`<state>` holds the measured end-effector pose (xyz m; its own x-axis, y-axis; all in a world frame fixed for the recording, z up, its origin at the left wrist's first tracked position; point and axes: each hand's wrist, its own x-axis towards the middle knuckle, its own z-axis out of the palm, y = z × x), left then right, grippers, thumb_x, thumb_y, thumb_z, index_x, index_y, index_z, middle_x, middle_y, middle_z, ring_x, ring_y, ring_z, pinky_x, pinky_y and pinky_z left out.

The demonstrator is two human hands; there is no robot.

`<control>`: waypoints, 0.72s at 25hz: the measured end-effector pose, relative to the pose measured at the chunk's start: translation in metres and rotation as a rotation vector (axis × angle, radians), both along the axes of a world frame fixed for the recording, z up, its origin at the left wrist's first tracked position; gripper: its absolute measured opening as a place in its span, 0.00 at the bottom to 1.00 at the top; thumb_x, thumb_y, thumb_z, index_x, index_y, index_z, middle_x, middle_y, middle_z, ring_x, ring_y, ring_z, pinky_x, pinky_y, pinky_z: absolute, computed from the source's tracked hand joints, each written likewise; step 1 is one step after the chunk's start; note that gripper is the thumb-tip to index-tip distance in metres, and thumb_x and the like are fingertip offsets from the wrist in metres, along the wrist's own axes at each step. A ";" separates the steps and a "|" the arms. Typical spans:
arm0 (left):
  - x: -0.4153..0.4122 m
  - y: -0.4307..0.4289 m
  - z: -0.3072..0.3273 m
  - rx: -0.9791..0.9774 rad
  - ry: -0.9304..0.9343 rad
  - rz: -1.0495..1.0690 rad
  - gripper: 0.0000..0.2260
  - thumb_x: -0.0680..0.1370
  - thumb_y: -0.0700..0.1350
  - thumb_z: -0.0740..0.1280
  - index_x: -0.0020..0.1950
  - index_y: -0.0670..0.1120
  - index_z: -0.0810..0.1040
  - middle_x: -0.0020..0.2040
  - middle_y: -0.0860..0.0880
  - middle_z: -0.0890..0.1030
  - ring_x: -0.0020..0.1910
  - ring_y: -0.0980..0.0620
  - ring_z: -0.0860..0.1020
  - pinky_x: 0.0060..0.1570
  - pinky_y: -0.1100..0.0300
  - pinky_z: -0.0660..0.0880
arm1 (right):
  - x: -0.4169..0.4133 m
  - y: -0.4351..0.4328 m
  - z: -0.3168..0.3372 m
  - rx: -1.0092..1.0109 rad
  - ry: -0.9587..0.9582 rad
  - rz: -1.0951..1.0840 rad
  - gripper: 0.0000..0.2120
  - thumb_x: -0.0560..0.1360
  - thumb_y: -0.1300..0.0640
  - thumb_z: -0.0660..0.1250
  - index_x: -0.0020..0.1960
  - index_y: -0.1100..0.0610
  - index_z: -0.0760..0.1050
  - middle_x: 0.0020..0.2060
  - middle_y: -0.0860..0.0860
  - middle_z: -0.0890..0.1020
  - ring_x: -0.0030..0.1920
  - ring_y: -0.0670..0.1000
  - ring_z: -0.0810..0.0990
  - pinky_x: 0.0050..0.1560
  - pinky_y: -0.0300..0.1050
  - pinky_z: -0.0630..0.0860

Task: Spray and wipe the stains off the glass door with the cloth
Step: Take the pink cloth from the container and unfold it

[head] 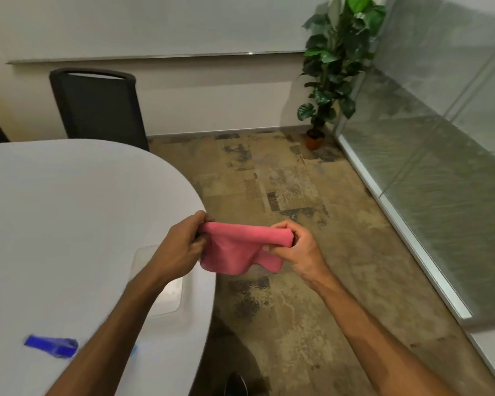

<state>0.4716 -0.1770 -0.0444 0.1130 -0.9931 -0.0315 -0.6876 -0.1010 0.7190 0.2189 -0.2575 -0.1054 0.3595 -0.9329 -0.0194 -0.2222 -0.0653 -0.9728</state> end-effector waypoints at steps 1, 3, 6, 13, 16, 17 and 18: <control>-0.008 -0.003 -0.003 0.015 0.028 0.019 0.07 0.80 0.35 0.62 0.51 0.46 0.75 0.43 0.48 0.81 0.42 0.50 0.80 0.42 0.54 0.78 | -0.011 0.001 0.003 0.011 -0.052 -0.078 0.16 0.67 0.74 0.78 0.51 0.62 0.80 0.43 0.51 0.85 0.44 0.45 0.82 0.47 0.40 0.79; -0.026 -0.007 -0.008 0.056 0.075 0.052 0.07 0.79 0.34 0.63 0.50 0.45 0.76 0.42 0.48 0.82 0.40 0.51 0.81 0.42 0.58 0.77 | -0.032 0.007 0.012 0.012 -0.106 -0.183 0.19 0.69 0.75 0.77 0.54 0.58 0.79 0.44 0.50 0.86 0.45 0.45 0.84 0.50 0.40 0.80; -0.065 -0.008 -0.015 0.122 0.112 0.015 0.07 0.76 0.33 0.66 0.48 0.44 0.76 0.43 0.48 0.82 0.43 0.47 0.80 0.42 0.58 0.77 | -0.069 0.024 0.032 -0.134 -0.008 -0.268 0.20 0.69 0.73 0.77 0.56 0.57 0.81 0.46 0.50 0.87 0.46 0.43 0.86 0.49 0.37 0.81; -0.222 0.005 0.009 -0.128 0.155 -0.420 0.26 0.73 0.49 0.77 0.69 0.52 0.74 0.64 0.59 0.79 0.63 0.63 0.77 0.62 0.67 0.72 | -0.175 0.075 0.080 -0.525 0.415 -0.255 0.14 0.71 0.55 0.62 0.51 0.53 0.84 0.42 0.47 0.87 0.42 0.49 0.85 0.42 0.52 0.80; -0.301 0.021 0.028 -0.276 0.252 -0.443 0.14 0.76 0.45 0.75 0.61 0.50 0.82 0.53 0.57 0.85 0.51 0.63 0.83 0.49 0.71 0.78 | -0.228 0.107 0.095 -0.672 0.602 -0.338 0.18 0.69 0.51 0.59 0.52 0.56 0.82 0.41 0.50 0.85 0.40 0.54 0.82 0.37 0.49 0.77; -0.325 0.026 0.033 -0.312 0.250 -0.442 0.10 0.77 0.43 0.74 0.58 0.50 0.84 0.50 0.57 0.86 0.47 0.63 0.84 0.44 0.71 0.77 | -0.247 0.117 0.096 -0.728 0.680 -0.415 0.17 0.69 0.55 0.61 0.53 0.56 0.81 0.42 0.51 0.85 0.41 0.55 0.82 0.38 0.49 0.77; -0.347 0.032 0.036 -0.340 0.231 -0.443 0.09 0.77 0.43 0.73 0.56 0.51 0.85 0.47 0.57 0.87 0.45 0.63 0.84 0.42 0.70 0.77 | -0.267 0.127 0.095 -0.784 0.771 -0.507 0.15 0.68 0.58 0.65 0.53 0.56 0.81 0.45 0.51 0.84 0.42 0.55 0.82 0.40 0.50 0.77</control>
